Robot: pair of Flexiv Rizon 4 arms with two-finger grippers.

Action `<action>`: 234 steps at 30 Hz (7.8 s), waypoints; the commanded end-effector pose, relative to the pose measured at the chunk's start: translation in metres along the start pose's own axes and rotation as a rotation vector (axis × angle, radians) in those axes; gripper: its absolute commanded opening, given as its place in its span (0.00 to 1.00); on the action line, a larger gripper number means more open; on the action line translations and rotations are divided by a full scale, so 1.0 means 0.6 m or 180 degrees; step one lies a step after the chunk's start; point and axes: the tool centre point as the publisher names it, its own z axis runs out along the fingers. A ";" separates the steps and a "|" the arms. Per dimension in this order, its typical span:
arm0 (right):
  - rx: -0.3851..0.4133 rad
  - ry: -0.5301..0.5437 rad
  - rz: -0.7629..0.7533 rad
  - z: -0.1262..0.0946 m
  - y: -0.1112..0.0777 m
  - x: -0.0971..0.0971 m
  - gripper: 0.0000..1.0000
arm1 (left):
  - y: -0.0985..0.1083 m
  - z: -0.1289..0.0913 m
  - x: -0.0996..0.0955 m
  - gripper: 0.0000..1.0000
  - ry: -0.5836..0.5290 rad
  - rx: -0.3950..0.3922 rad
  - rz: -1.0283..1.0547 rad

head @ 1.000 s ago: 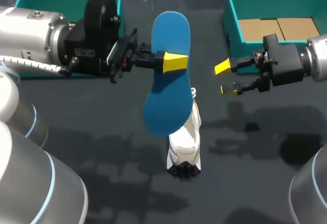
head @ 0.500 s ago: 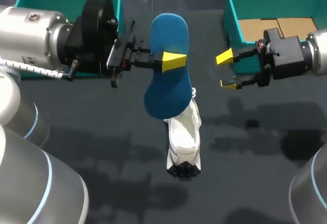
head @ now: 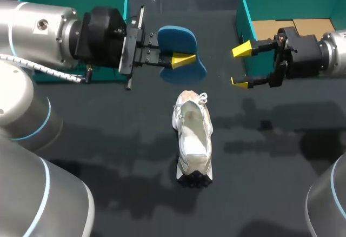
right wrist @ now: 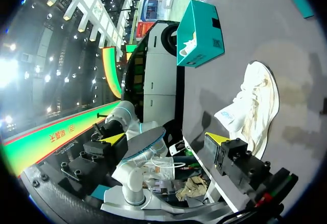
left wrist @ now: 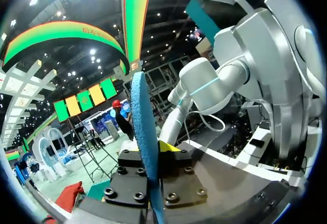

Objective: Take the shoe out of the shoebox, open the shoe tongue, remove and reinsert the insole, then place the shoe into the shoebox

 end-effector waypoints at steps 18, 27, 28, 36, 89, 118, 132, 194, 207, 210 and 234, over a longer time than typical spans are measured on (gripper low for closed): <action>-0.0033 0.0184 -0.0059 0.015 0.021 0.031 1.00 | 0.119 -0.023 -0.029 0.00 -0.0411 -0.0180 0.2951; 0.0010 0.0250 -0.0046 0.023 0.028 0.031 1.00 | 0.126 -0.025 -0.024 0.00 -0.0390 -0.0303 0.3145; 0.0010 0.0250 -0.0046 0.023 0.028 0.031 1.00 | 0.126 -0.025 -0.024 0.00 -0.0390 -0.0303 0.3145; -0.0018 0.0231 0.0028 0.035 0.038 0.031 1.00 | 0.163 -0.008 -0.022 0.00 -0.0418 -0.0434 0.3435; 0.0193 0.0197 -0.0122 0.124 0.046 0.028 0.00 | 0.291 0.057 -0.040 0.00 -0.0238 -0.1001 0.3781; 0.0167 0.0202 -0.0021 0.106 0.002 -0.008 0.00 | 0.237 -0.123 -0.041 1.00 0.0763 -0.1355 0.3556; 0.0218 0.0215 -0.0014 0.108 0.002 -0.010 0.00 | 0.230 -0.125 -0.050 1.00 0.0806 -0.1233 0.3623; 0.0218 0.0215 -0.0014 0.108 0.002 -0.010 0.00 | 0.226 -0.006 -0.257 1.00 0.4265 -0.2351 0.2192; 0.0218 0.0215 -0.0014 0.108 0.002 -0.010 0.00 | 0.230 0.003 -0.247 1.00 0.3948 -0.2387 0.2257; 0.0218 0.0215 -0.0014 0.108 0.002 -0.010 0.00 | 0.225 -0.009 -0.238 1.00 0.3471 -0.2201 0.2503; 0.0218 0.0215 -0.0014 0.108 0.002 -0.010 0.00 | 0.211 -0.065 -0.170 1.00 0.1950 -0.2243 0.2795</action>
